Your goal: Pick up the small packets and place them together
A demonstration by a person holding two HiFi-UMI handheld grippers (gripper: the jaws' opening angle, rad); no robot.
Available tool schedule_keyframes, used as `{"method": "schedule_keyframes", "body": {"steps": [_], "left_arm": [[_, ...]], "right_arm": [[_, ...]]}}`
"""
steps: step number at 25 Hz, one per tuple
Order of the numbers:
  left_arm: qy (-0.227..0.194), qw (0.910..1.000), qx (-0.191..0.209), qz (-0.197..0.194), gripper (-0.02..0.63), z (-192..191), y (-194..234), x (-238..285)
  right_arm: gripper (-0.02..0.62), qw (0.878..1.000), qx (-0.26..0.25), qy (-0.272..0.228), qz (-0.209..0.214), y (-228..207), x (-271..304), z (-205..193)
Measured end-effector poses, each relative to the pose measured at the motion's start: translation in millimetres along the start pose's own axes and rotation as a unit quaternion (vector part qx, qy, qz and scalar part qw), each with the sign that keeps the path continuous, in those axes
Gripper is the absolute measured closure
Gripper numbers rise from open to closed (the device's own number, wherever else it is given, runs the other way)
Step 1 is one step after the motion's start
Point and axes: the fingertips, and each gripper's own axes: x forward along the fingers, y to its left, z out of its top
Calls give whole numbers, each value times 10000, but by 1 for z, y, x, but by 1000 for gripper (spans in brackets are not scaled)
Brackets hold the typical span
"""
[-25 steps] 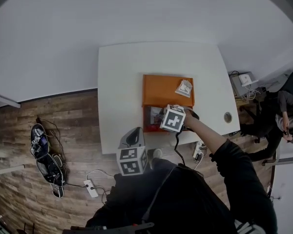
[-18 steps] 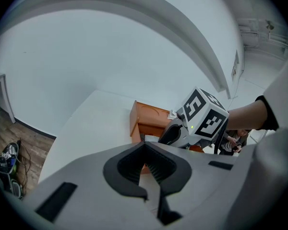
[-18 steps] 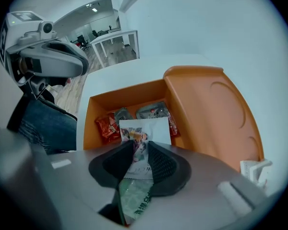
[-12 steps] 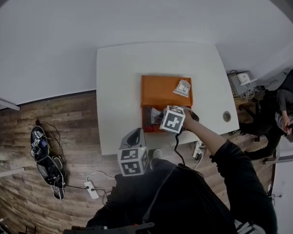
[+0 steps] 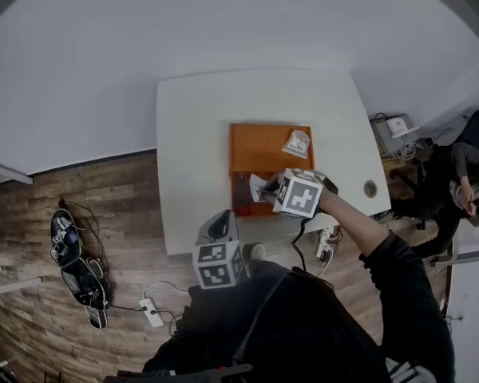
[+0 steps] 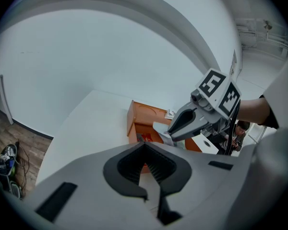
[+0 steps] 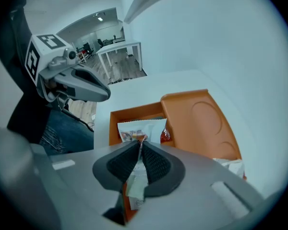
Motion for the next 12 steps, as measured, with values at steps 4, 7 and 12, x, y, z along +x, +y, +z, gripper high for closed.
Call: {"method": "schedule_keyframes", "body": {"steps": [4, 7, 12], "left_arm": [[15, 10000, 14, -32, 607, 0, -1, 3], [33, 10000, 32, -41, 607, 1, -3, 3], [56, 10000, 33, -69, 607, 1, -5, 5]], "right_arm": [[561, 9989, 62, -286, -357, -26, -28, 18], [560, 9963, 248, -515, -635, -55, -41, 31], [560, 9920, 738, -684, -766, -93, -41, 43]]}}
